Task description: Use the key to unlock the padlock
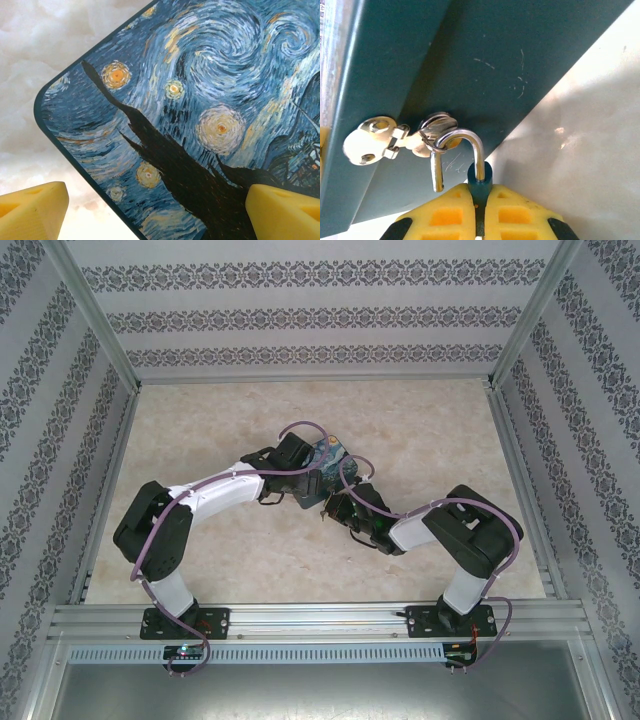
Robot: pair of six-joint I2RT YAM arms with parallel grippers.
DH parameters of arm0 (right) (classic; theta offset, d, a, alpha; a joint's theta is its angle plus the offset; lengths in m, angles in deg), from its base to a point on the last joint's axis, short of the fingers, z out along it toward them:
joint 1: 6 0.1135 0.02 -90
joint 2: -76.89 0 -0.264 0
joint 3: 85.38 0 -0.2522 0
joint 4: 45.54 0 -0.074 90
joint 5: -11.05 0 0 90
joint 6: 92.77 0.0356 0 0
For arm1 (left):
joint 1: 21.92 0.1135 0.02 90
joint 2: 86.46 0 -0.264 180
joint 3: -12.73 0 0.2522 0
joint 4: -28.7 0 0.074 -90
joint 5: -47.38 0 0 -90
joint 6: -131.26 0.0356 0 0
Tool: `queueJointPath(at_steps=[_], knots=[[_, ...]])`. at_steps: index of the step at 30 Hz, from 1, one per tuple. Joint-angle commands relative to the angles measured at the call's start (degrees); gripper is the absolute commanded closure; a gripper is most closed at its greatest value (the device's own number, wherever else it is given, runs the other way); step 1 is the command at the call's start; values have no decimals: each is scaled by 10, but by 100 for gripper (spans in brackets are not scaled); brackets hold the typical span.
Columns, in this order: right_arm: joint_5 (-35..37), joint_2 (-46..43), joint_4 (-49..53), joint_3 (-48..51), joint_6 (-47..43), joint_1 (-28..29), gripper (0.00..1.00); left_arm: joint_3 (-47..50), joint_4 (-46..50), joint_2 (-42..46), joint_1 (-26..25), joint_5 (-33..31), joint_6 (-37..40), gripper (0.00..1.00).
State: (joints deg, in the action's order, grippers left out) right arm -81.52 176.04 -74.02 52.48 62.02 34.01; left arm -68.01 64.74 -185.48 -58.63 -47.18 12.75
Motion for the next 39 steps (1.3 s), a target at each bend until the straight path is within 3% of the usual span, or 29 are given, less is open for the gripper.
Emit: queueJointPath(at_steps=[1,17,32,39], knots=[[12,9,10,-11,7,-22,100,27,40,-34,-9,2,7,9],[-126,28,63,-103,-54,-150,100,34,34,-52,-9,22,11,17],[-168,-20,72,-31,-82,-194,100,27,40,-56,-9,17,22,18],[-174,-29,211,-67,-148,-198,100,21,46,-61,-9,17,32,18]])
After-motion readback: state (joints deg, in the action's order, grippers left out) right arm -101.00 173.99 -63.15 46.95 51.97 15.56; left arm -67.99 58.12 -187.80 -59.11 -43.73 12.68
